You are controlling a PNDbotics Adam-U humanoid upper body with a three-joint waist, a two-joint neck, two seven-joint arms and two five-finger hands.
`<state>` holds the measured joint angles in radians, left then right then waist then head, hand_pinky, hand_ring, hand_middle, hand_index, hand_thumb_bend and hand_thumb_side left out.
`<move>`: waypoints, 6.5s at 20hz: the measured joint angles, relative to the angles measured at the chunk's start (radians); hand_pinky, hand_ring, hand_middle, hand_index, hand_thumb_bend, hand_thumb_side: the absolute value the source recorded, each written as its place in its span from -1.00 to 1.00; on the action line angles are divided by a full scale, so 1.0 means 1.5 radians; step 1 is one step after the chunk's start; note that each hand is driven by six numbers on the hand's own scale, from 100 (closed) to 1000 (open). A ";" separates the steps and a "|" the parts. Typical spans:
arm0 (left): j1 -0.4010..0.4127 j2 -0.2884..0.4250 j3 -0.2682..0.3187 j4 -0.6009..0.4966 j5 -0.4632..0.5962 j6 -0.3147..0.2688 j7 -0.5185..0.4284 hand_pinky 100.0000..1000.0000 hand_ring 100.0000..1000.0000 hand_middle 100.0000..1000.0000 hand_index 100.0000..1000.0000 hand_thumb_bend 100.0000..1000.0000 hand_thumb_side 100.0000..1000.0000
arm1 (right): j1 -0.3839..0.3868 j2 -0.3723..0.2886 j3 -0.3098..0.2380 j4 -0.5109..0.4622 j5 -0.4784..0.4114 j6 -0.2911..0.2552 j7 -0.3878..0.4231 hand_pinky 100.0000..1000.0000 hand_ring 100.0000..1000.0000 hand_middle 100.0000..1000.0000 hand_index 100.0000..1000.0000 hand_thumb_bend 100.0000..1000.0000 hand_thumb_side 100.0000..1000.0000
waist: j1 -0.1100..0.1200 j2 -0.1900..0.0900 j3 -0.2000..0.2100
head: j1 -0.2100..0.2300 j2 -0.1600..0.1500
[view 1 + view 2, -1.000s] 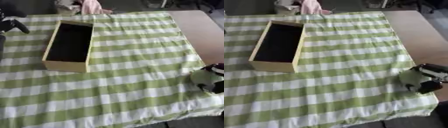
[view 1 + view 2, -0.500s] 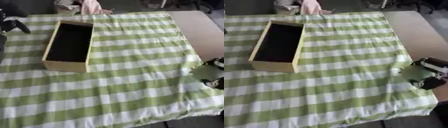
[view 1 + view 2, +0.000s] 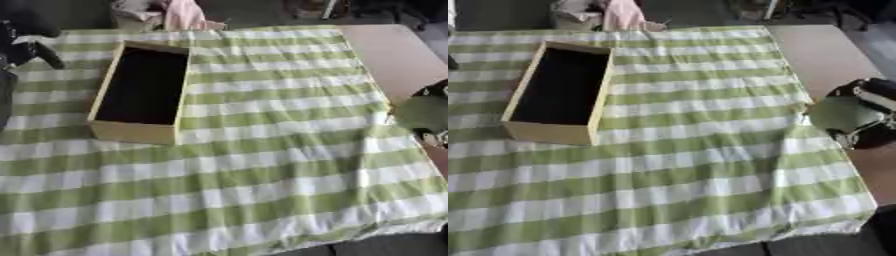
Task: Pick up objects on the table and place them in the box.
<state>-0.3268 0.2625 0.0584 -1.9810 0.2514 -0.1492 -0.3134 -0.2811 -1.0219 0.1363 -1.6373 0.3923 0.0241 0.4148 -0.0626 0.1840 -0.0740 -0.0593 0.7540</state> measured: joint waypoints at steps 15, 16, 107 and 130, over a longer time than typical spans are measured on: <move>-0.001 -0.007 -0.008 0.000 0.007 0.006 -0.014 -0.10 0.33 0.25 0.56 -1.00 0.47 | -0.246 0.063 0.068 0.042 -0.001 -0.045 0.069 0.30 0.17 0.11 0.55 -1.00 -0.98 | -0.003 -0.008 0.042 | -0.006 0.000; -0.001 -0.007 -0.009 0.000 0.008 0.006 -0.015 -0.10 0.33 0.25 0.56 -1.00 0.47 | -0.261 0.074 0.071 0.053 0.002 -0.050 0.073 0.30 0.17 0.12 0.56 -1.00 -0.94 | -0.003 -0.008 0.043 | -0.008 0.000; -0.063 -0.071 -0.021 0.000 0.048 0.006 -0.019 -0.09 0.33 0.26 0.55 -0.96 0.45 | -0.611 0.661 0.029 0.587 0.587 -0.219 0.003 0.90 0.77 0.69 0.84 -0.70 0.22 | 0.011 0.030 0.126 | -0.080 -0.030; -0.058 -0.076 -0.021 0.000 0.046 0.012 -0.025 -0.08 0.34 0.27 0.55 -0.96 0.44 | -0.617 0.632 0.028 0.474 0.513 -0.209 0.011 0.75 0.62 0.56 0.84 -0.90 0.08 | 0.008 0.029 0.118 | -0.073 -0.030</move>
<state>-0.4134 0.1486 0.0276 -1.9810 0.3199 -0.1318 -0.3514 -1.2066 -0.0740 0.1786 -0.9256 1.1613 -0.2889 0.4310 -0.0509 0.2275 0.1026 -0.1695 0.7090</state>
